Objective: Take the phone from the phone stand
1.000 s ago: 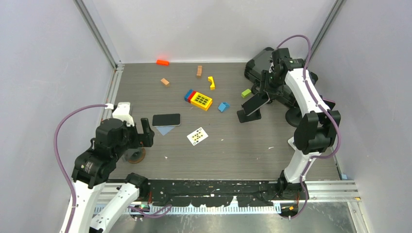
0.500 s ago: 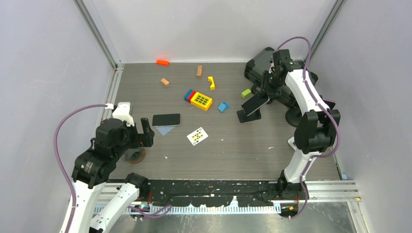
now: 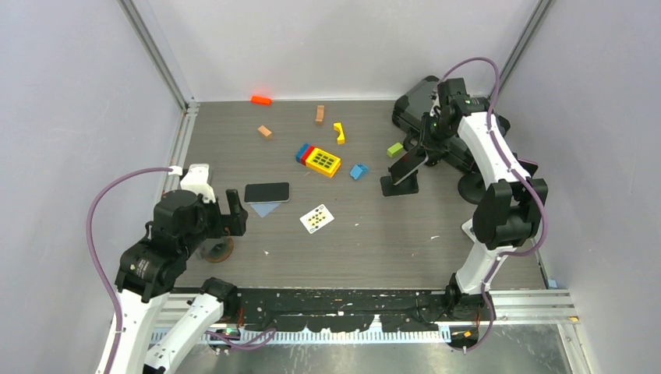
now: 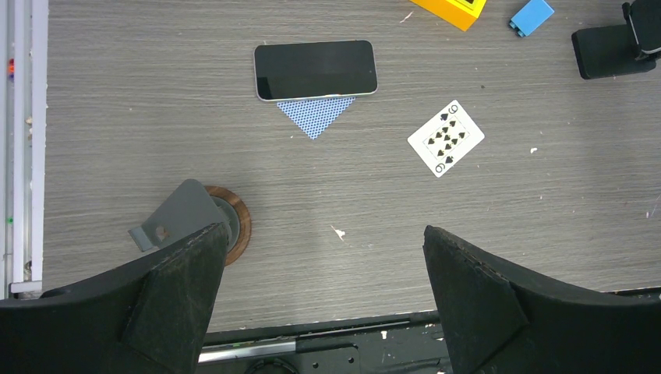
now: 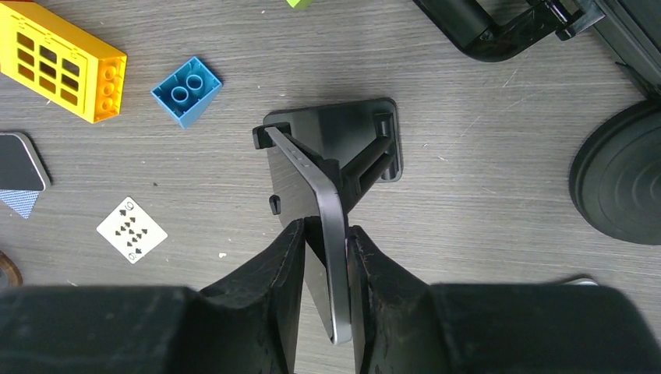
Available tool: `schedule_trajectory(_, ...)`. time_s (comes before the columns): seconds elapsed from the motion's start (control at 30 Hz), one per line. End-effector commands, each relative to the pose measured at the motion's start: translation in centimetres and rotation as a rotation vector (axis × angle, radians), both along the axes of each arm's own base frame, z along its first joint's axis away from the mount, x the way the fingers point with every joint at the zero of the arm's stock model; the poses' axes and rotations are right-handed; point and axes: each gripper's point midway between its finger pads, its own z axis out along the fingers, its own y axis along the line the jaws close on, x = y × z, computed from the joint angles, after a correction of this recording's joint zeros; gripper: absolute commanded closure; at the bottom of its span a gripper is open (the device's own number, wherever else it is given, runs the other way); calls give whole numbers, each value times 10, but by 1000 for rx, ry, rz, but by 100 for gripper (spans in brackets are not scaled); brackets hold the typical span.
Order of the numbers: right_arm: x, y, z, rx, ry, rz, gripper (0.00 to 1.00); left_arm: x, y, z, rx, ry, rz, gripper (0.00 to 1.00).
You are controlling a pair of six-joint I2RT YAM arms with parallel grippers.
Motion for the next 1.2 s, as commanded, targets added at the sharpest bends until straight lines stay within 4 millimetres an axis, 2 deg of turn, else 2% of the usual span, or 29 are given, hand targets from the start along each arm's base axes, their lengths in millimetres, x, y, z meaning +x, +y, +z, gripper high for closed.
schedule_trajectory(0.0,2,-2,41,2,-130,-11,84,7,-5,7,-12,-38,-17,0)
schedule_trajectory(0.2,1,4,73,39,-216,10,99,8,-5,7,-12,-37,-15,0)
schedule_trajectory(0.37,-1,11,109,83,-303,30,100,8,-5,6,-13,-34,-15,0)
schedule_trajectory(0.6,-7,17,149,133,-380,21,100,8,-5,6,-17,-33,-10,0)
schedule_trajectory(0.77,-12,38,174,216,-425,3,100,8,-6,14,-38,-50,-2,0)
schedule_trajectory(0.9,-18,84,177,203,-461,37,100,9,-5,24,-45,-66,9,0)
schedule_trajectory(0.93,-21,104,175,194,-468,46,100,8,-3,27,-45,-72,14,0)
schedule_trajectory(0.97,-25,126,177,211,-483,80,100,7,-2,28,-42,-75,21,0)
schedule_trajectory(1.0,-26,135,172,228,-473,62,100,6,0,30,-38,-75,27,0)
schedule_trajectory(1.03,-28,157,175,267,-496,89,100,5,4,33,-33,-82,42,0)
schedule_trajectory(1.07,-31,167,168,303,-481,73,100,4,7,34,-24,-82,56,0)
schedule_trajectory(1.1,-29,182,175,335,-526,69,100,2,11,33,-13,-76,72,0)
schedule_trajectory(1.13,-31,190,166,368,-504,41,100,0,16,33,-1,-70,91,0)
schedule_trajectory(1.17,-32,206,172,415,-533,51,100,-2,20,34,9,-69,111,0)
